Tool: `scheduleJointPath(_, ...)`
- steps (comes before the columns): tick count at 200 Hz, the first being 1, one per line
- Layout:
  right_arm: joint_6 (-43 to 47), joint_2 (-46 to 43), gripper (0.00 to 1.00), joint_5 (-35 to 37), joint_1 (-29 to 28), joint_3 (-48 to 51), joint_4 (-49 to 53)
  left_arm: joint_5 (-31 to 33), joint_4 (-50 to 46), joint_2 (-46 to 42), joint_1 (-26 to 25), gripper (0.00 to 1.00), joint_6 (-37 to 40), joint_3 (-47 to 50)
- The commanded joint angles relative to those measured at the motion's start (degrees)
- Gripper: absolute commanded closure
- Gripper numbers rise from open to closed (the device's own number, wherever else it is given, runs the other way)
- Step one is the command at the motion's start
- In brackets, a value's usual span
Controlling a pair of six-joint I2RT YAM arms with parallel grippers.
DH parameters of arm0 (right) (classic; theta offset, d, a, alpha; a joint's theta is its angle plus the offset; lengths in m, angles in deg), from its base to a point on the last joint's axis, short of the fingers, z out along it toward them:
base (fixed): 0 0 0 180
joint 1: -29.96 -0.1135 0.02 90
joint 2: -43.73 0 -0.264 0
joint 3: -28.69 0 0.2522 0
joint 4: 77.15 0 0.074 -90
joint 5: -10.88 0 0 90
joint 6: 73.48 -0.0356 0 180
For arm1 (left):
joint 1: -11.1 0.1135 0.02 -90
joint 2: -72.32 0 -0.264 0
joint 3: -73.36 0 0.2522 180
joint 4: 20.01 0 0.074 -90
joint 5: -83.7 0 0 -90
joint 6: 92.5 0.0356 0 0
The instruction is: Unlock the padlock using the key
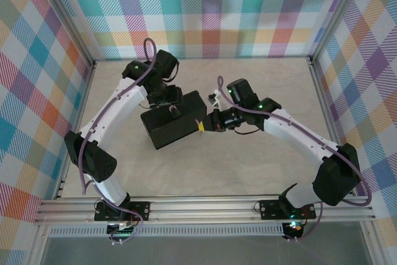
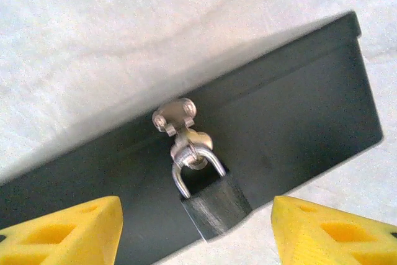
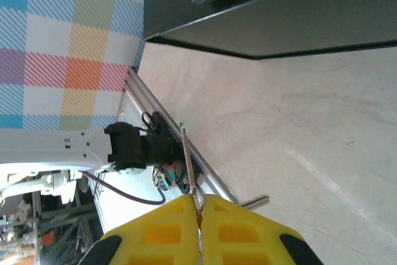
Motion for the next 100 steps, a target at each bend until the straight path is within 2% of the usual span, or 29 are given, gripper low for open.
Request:
scheduleJointPath(1,-2.2,1.4,0.92,-2.1,-1.2,0.8,-3.0,-1.0,7.1,-2.6,4.7,0.33,10.1,5.0)
scheduleJointPath(22,-3.5,2.2,0.92,-2.5,-1.9,0.0,-3.8,-9.7,10.3,-3.2,10.4,0.34,11.3,9.1)
scheduleJointPath(49,-5.1,2.4,0.92,-2.6,-1.9,0.5,-5.8,-17.5,14.2,-5.4,14.0,0.31,11.3,13.0)
scheduleJointPath(100,-4.7,3.7,0.92,-2.1,-2.0,-0.1,-4.3,-27.8,13.2,-4.6,15.1,0.27,12.6,15.4)
